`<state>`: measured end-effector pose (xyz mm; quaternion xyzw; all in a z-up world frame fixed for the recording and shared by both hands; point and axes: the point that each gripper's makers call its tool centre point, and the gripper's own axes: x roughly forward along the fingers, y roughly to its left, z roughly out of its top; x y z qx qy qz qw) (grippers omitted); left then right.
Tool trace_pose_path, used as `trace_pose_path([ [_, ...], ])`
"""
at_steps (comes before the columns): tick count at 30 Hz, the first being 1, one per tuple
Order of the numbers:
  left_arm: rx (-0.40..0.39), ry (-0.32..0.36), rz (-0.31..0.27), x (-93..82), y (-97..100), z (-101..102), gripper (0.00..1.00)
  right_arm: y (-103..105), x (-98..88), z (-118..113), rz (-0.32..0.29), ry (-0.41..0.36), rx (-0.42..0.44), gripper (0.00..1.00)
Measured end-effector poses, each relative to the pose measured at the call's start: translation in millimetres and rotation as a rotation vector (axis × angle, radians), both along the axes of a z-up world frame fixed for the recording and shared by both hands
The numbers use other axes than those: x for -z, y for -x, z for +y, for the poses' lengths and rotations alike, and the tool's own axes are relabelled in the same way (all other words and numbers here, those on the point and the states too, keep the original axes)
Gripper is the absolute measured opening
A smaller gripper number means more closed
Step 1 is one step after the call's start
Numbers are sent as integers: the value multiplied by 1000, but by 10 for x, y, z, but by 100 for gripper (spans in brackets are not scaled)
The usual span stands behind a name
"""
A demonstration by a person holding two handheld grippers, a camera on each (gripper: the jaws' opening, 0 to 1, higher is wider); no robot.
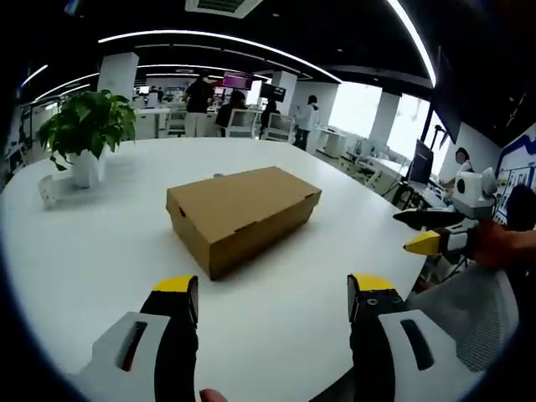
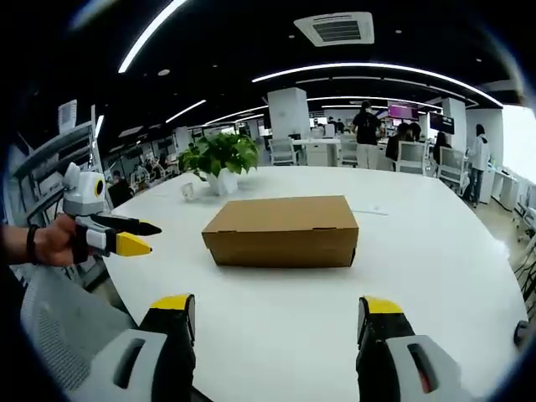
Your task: Operate the shoe box by opening the lid, removing the specified soft item, and placing it in the target area until the item is outside and the box remains undamaged.
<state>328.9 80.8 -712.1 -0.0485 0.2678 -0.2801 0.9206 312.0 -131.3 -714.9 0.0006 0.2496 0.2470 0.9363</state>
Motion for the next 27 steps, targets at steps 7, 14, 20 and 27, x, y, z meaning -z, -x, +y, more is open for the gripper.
trace_pose_path([
  [7, -2, 1, -3, -2, -13, 6, 75, -1, -4, -2, -1, -1, 1, 79],
  [14, -5, 3, -4, -4, -22, 16, 75, 2, 6, 10, 1, 0, -1, 79],
  [20, -8, 7, -6, -16, -28, 24, 75, 0, 3, 11, 1, 0, 1, 79],
  [27, -3, 4, -4, -17, -6, 4, 75, 9, 9, 15, 3, 2, -4, 79],
])
